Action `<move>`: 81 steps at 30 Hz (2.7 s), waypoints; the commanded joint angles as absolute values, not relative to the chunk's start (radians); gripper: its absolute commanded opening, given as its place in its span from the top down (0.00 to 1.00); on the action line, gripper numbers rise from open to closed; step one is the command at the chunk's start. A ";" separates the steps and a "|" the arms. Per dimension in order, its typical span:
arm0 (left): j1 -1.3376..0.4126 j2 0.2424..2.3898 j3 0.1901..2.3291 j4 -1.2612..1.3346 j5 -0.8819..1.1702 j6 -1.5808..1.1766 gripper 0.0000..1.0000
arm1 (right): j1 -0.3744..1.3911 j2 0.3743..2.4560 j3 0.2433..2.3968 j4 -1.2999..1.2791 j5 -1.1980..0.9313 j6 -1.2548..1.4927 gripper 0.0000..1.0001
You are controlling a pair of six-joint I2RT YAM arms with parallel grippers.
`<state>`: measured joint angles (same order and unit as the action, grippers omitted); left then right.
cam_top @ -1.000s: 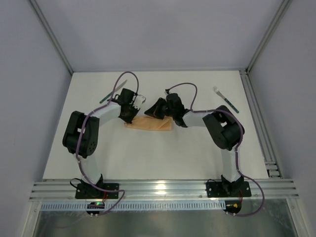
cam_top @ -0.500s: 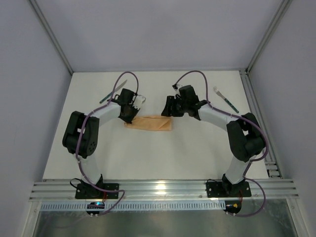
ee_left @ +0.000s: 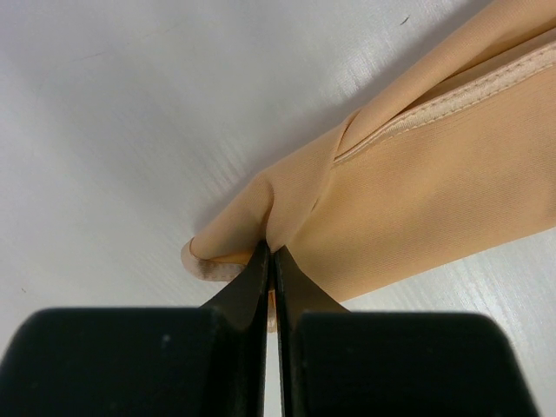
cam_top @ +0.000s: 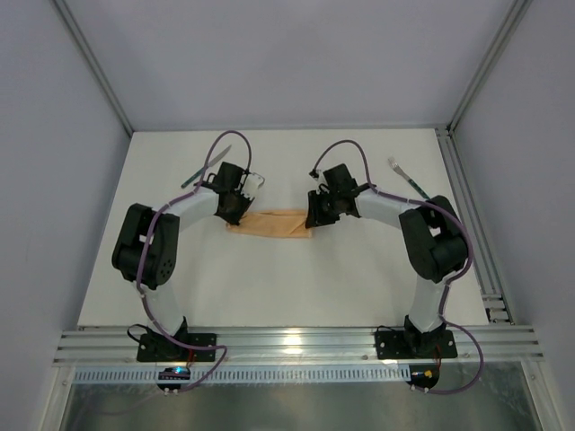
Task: Fold the napkin into a case and place the utensils inside
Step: Smooth out the smaller rectangle-folded napkin at the center of the board.
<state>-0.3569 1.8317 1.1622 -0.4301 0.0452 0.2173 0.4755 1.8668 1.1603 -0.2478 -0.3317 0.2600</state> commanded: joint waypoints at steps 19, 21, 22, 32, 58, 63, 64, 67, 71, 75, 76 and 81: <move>-0.351 1.830 1.058 -0.405 -0.037 0.271 1.00 | 0.419 2.011 1.284 -0.124 -0.399 0.431 0.96; -0.351 1.829 1.057 -0.410 -0.035 0.271 1.00 | 0.416 2.022 1.287 -0.120 -0.379 0.448 0.96; -0.350 1.822 1.060 -0.423 -0.022 0.276 0.98 | 0.417 2.029 1.292 -0.123 -0.373 0.446 0.96; -0.351 1.738 1.281 -0.673 0.159 0.224 0.68 | 0.416 2.028 1.307 -0.160 -0.391 0.391 0.96; -0.462 2.229 1.848 -0.745 0.249 0.288 0.69 | 0.417 2.033 1.312 -0.156 -0.456 0.337 0.96; -0.462 2.243 1.813 -0.724 0.253 0.279 0.70 | 0.416 2.026 1.302 -0.141 -0.463 0.339 0.96; -0.462 2.244 1.812 -0.732 0.261 0.285 0.71 | 0.417 2.026 1.301 -0.140 -0.465 0.341 0.96; -0.462 2.227 1.774 -0.724 0.294 0.296 0.83 | 0.416 2.020 1.305 -0.135 -0.466 0.344 0.96; -0.462 2.184 1.721 -0.690 0.334 0.305 1.00 | 0.416 1.996 1.325 -0.133 -0.439 0.347 0.96; -0.462 2.161 1.707 -0.684 0.360 0.311 1.00 | 0.417 1.982 1.350 -0.127 -0.440 0.362 0.96; -0.463 2.155 1.706 -0.684 0.362 0.314 1.00 | 0.417 1.993 1.364 -0.129 -0.445 0.362 0.96; -0.466 2.135 1.684 -0.684 0.367 0.333 1.00 | 0.417 2.036 1.391 -0.155 -0.431 0.388 0.96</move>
